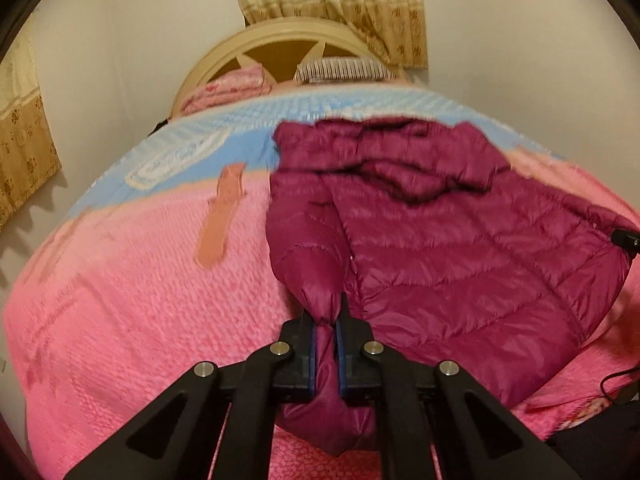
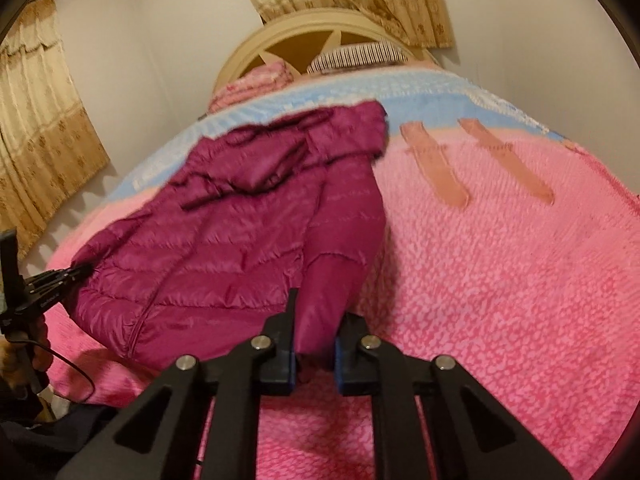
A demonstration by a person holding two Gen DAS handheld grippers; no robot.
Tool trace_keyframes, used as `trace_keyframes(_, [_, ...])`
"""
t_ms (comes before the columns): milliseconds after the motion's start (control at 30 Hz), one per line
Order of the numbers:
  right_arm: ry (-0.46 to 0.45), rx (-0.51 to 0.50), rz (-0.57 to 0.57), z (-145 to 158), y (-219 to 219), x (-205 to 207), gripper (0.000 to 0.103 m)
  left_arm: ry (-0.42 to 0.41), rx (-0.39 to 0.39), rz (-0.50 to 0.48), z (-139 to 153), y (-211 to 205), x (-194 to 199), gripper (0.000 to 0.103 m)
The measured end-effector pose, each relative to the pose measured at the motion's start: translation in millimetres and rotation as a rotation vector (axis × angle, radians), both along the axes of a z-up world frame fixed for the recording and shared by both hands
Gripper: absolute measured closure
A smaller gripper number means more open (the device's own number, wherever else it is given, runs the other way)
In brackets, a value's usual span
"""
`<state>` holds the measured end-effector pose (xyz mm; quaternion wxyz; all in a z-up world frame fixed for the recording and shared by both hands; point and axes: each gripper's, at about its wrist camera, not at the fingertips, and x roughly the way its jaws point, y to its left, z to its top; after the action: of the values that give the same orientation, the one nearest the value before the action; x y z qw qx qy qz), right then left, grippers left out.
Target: Fold large clothes
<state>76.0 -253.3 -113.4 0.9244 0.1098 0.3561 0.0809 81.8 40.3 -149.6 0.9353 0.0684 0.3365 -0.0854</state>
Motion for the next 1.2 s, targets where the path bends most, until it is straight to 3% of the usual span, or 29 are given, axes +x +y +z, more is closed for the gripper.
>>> trace_keyframes(200, [-0.113,0.026,-0.006,49,-7,-25,0.093,-0.051,-0.099,-0.025,54,20,-15,0.097])
trace_keyframes(400, [-0.250,0.041,-0.015,101,-9,-50,0.094,-0.149,-0.134,-0.045,105,28,-34,0.097])
trace_keyframes(533, [-0.316,0.029,-0.015,120,-9,-50,0.094,-0.177,-0.112,-0.047,117,28,-12,0.097])
trace_keyframes(767, [-0.309,-0.022,-0.054,121,-9,32,0.095,-0.169,-0.019,-0.011,92,4,83,0.097])
trace_keyframes(1067, [-0.281,-0.040,-0.124,115,-10,147,0.095,-0.132,-0.059,0.054,68,-6,187,0.093])
trace_keyframes(1133, [-0.270,-0.042,-0.132,112,-10,169,0.095,-0.104,-0.071,0.086,62,-4,207,0.084])
trace_keyframes(1200, [-0.259,-0.048,-0.138,109,-11,184,0.095,-0.104,-0.103,0.143,59,2,223,0.056])
